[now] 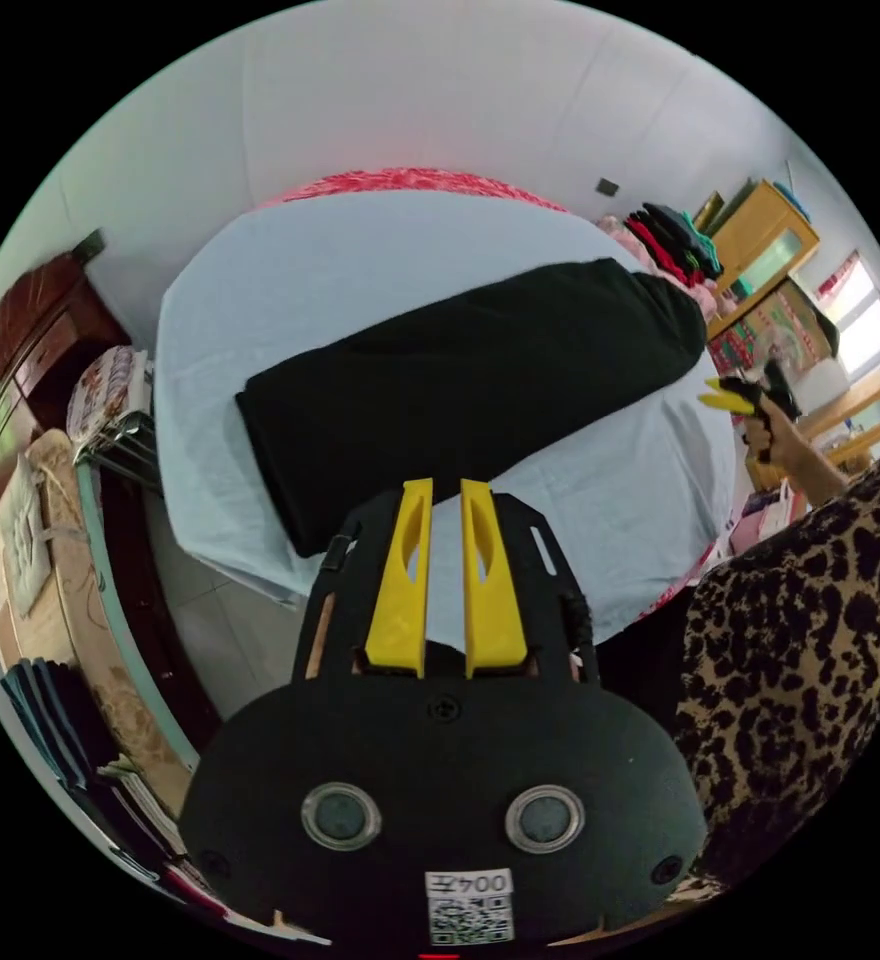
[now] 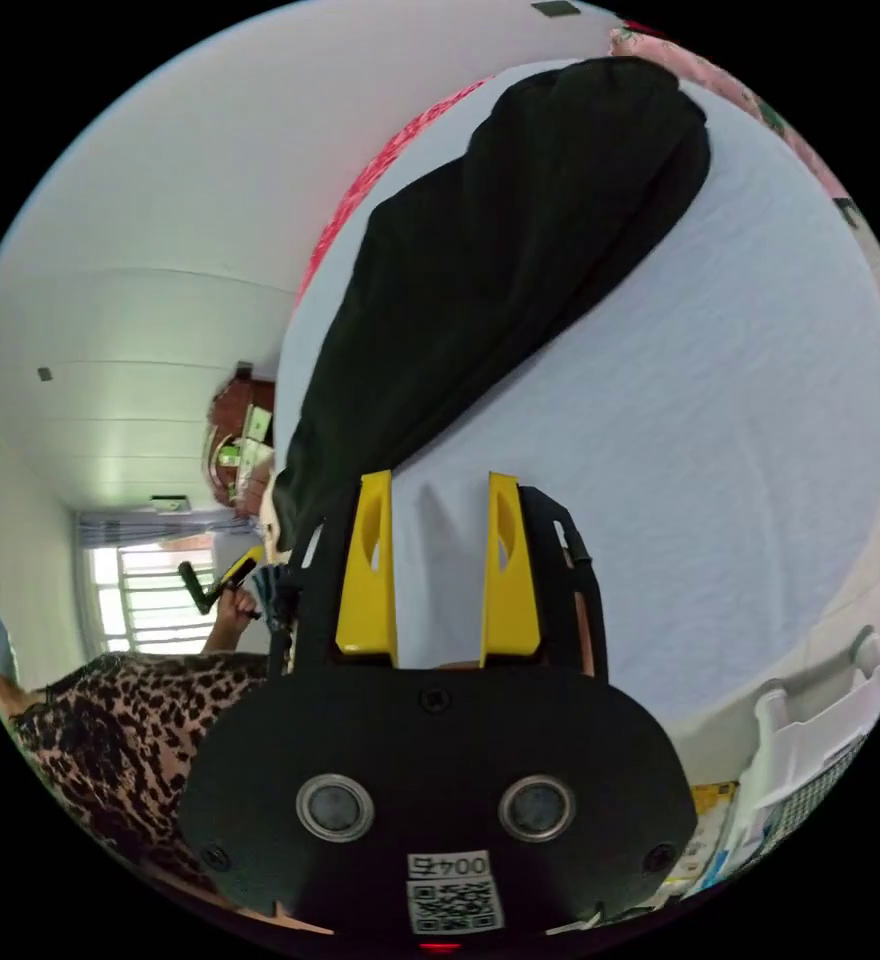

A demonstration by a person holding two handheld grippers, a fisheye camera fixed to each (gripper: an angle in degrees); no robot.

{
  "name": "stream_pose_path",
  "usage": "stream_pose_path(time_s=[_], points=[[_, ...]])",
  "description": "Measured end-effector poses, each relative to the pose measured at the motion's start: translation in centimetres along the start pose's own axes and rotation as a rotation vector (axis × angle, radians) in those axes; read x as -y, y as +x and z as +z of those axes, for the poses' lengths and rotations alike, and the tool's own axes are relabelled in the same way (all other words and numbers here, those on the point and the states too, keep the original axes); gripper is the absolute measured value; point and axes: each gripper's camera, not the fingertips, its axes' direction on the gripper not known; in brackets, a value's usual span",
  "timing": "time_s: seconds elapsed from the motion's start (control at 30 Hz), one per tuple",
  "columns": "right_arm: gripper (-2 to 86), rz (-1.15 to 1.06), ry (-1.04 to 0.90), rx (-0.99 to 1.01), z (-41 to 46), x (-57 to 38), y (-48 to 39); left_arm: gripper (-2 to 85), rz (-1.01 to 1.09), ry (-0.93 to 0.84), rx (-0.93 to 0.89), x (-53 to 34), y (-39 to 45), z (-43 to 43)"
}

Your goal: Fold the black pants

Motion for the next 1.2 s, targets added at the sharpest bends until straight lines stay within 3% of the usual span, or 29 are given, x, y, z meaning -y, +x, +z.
stream_pose_path(time_s=[0.17,0.37,0.53,0.8,1.2], points=[[13.6,-0.014,-0.059,0.234,9.5,-5.3,-4.6,4.7,-0.008,0.035,-0.041,2.4,-8.9,-1.8],[13.4,0.037,-0.049,0.375,23.9,-10.0,-11.7,6.9,0.254,-0.033,-0.093,8.9,-18.0,1.0],[13.3,0.152,0.025,0.48,33.4,-12.8,-16.8,8.0,0.439,-0.085,-0.253,13.7,-22.9,3.8],[13.5,0.123,0.017,0.283,39.4,-13.6,-21.7,9.2,0.601,-0.201,-0.401,17.8,-23.4,8.1],[13.6,0.115,-0.05,0.294,46.2,-12.7,-20.7,8.7,0.725,-0.395,-0.378,22.7,-21.4,11.3]])
